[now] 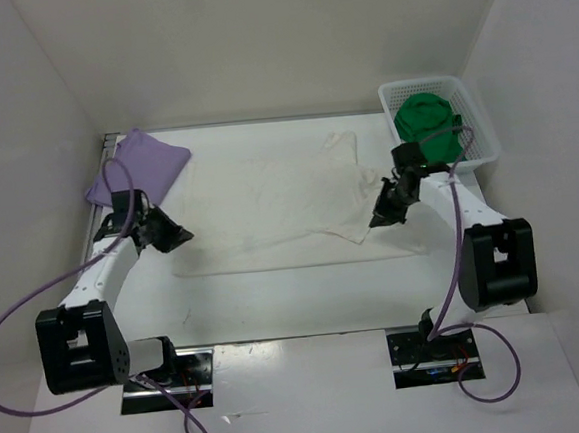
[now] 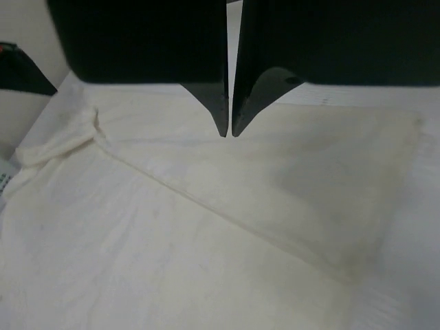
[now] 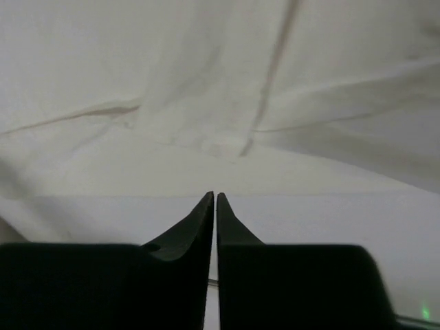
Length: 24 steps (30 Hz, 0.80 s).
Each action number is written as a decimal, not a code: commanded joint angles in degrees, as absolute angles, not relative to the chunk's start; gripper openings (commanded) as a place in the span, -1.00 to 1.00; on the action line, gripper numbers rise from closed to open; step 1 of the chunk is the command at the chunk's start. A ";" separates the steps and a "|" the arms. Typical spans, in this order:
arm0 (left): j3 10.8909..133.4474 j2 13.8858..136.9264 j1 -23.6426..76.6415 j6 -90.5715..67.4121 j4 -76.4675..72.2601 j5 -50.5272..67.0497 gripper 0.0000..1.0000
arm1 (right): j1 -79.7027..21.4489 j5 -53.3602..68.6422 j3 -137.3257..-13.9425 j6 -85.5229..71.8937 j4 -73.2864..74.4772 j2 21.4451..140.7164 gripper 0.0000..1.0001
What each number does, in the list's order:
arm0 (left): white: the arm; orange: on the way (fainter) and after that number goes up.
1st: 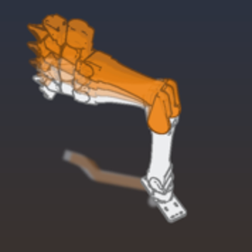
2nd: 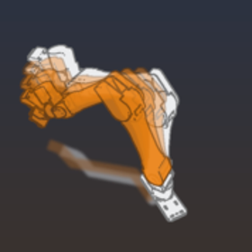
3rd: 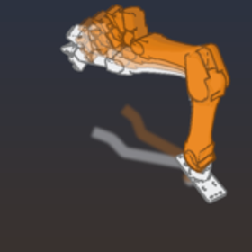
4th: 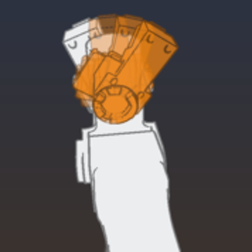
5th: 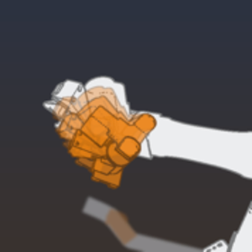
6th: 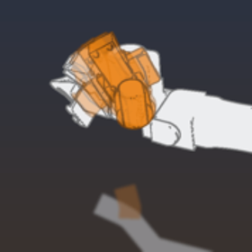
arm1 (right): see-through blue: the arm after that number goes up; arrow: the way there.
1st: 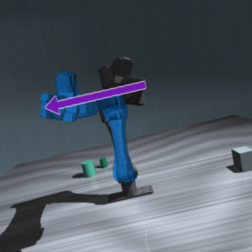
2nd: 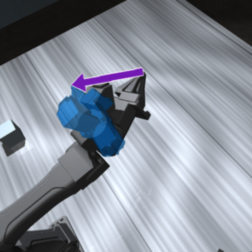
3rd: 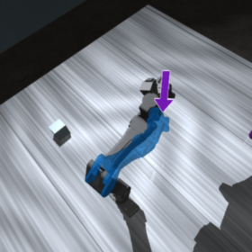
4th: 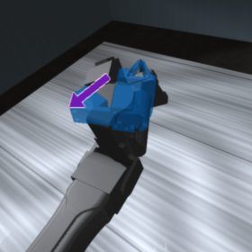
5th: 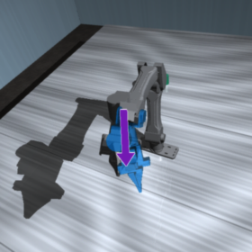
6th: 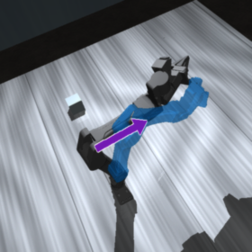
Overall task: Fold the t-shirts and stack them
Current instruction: Fold the flattened tshirt in 1/3 of the way
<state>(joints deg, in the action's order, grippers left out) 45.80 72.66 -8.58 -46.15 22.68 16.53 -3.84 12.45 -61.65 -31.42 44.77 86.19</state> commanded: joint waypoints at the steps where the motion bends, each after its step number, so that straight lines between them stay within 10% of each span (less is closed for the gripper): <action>1: 48.16 75.84 -0.02 -46.93 17.33 16.44 -0.83 | -9.22 19.51 -58.45 -36.55 30.51 89.20 -0.73; 6: 47.64 81.20 9.39 -50.00 11.87 15.38 -0.80 | -9.23 16.10 -57.66 -38.06 26.81 92.63 -0.21; 24: 43.33 87.36 16.17 -49.75 8.43 9.24 -0.68 | -9.23 11.15 -50.71 -41.31 27.33 91.85 -0.25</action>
<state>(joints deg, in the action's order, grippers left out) 44.29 87.55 16.27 -49.84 8.95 12.01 -9.47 10.22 -51.59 -40.62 29.58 93.51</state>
